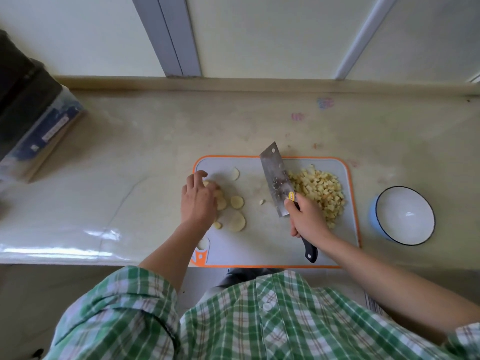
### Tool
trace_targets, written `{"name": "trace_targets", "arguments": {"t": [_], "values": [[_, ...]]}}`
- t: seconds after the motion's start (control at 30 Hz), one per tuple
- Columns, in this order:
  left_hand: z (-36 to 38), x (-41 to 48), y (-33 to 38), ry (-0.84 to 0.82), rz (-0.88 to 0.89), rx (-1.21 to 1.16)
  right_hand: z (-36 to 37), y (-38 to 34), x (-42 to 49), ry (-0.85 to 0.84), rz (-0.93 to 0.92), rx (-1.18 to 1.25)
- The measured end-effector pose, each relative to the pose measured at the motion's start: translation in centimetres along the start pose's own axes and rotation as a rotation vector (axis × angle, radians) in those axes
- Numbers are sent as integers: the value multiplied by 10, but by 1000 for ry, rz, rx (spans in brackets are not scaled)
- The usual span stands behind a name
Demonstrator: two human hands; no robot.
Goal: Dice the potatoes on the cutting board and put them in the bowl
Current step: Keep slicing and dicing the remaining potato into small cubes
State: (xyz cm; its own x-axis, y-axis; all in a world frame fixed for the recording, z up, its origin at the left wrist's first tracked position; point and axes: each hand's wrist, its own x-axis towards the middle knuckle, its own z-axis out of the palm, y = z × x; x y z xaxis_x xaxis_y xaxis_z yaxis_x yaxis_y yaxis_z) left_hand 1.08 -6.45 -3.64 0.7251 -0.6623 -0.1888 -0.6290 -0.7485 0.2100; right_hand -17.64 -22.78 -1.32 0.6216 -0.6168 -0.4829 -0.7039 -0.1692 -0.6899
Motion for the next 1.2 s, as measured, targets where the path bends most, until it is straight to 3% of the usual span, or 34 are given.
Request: {"name": "trace_targets", "arguments": {"t": [0.33, 0.53, 0.67, 0.93, 1.2], "values": [[-2, -1, -12, 52, 186, 4, -1, -5, 1, -15, 9, 16], [-8, -2, 6, 54, 207, -354, -10, 0, -1, 3, -5, 26], [0, -1, 39, -17, 294, -432, -19, 8, -9, 43, 10, 34], [26, -14, 70, -194, 356, -286, -29, 28, -29, 39, 30, 35], [27, -23, 63, -181, 304, -243, -26, 31, -32, 24, -9, 16]]}}
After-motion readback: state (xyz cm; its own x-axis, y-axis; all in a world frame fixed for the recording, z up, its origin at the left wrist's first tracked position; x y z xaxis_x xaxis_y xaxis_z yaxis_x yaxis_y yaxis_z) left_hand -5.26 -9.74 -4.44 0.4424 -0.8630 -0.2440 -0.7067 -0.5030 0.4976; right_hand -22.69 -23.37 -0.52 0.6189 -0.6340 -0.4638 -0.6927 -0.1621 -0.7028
